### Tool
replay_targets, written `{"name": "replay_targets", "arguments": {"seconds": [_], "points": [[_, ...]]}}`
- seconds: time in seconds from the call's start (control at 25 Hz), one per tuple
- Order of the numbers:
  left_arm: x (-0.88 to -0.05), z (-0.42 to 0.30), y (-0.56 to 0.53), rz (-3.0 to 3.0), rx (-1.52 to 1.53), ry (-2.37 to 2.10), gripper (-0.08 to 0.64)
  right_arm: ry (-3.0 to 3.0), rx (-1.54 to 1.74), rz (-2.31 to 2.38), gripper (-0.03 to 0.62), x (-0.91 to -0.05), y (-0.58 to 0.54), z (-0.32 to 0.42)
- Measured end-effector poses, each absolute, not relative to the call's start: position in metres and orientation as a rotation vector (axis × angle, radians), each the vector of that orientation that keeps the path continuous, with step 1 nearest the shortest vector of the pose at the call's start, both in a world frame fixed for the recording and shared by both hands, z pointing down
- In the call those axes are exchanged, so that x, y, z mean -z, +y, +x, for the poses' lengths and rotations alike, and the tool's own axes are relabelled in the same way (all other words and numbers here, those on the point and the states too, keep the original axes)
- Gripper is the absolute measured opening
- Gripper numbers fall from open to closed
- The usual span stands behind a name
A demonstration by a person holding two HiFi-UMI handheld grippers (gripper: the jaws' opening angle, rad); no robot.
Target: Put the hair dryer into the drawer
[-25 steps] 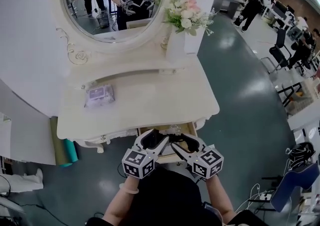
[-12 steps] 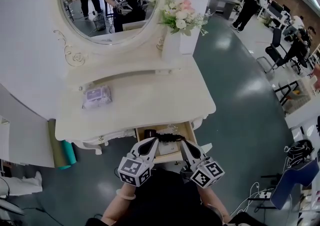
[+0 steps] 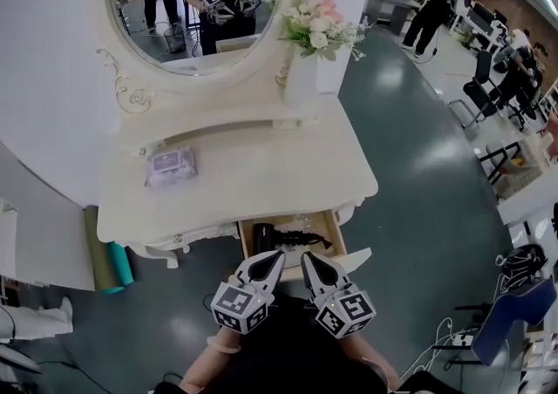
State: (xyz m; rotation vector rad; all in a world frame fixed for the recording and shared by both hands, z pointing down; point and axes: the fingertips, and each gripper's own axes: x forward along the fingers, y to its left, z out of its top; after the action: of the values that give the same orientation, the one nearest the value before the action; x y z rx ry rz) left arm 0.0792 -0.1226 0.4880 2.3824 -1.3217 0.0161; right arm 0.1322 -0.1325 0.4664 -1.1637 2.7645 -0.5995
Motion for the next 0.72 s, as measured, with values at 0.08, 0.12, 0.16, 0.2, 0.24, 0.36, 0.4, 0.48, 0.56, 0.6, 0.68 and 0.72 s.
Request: {"name": "replay_targets", "arguments": {"seconds": [0.08,0.12,0.16,0.2,0.24,0.36,0.4,0.48,0.56,0.6,0.68,0.72], "points": [[-0.489,0.079,-0.12,2.374,-0.007,-1.315,0.003,2.769,0.585,-1.156,0.017,-0.466,-0.13,0.131],[-0.49,0.078,-0.119,2.371,0.001,-1.313,0.003,2.774,0.575,-1.15,0.017,-0.466,-0.128,0.129],[-0.49,0.078,-0.118,2.368,0.009,-1.311,0.003,2.785,0.56,-1.145,0.017,-0.466,-0.127,0.128],[-0.491,0.077,-0.118,2.363,0.015,-1.311,0.003,2.8,0.542,-1.139,0.017,-0.466,-0.125,0.127],[-0.491,0.076,-0.118,2.355,0.021,-1.313,0.003,2.815,0.526,-1.132,0.017,-0.466,-0.124,0.125],[-0.494,0.072,-0.118,2.326,0.034,-1.324,0.003,2.845,0.503,-1.114,0.017,-0.466,-0.12,0.121],[-0.494,0.071,-0.118,2.32,0.039,-1.326,0.003,2.852,0.497,-1.111,0.017,-0.466,-0.119,0.12],[-0.493,0.07,-0.117,2.317,0.047,-1.327,0.003,2.862,0.48,-1.109,0.017,-0.465,-0.117,0.118],[-0.494,0.071,-0.116,2.316,0.048,-1.323,0.003,2.861,0.462,-1.101,0.017,-0.465,-0.115,0.117],[-0.494,0.071,-0.116,2.316,0.047,-1.321,0.003,2.858,0.454,-1.097,0.017,-0.465,-0.114,0.117],[-0.495,0.071,-0.116,2.316,0.043,-1.32,0.003,2.857,0.444,-1.095,0.017,-0.464,-0.114,0.117],[-0.495,0.071,-0.116,2.317,0.042,-1.32,0.003,2.858,0.443,-1.097,0.017,-0.464,-0.114,0.118]]}}
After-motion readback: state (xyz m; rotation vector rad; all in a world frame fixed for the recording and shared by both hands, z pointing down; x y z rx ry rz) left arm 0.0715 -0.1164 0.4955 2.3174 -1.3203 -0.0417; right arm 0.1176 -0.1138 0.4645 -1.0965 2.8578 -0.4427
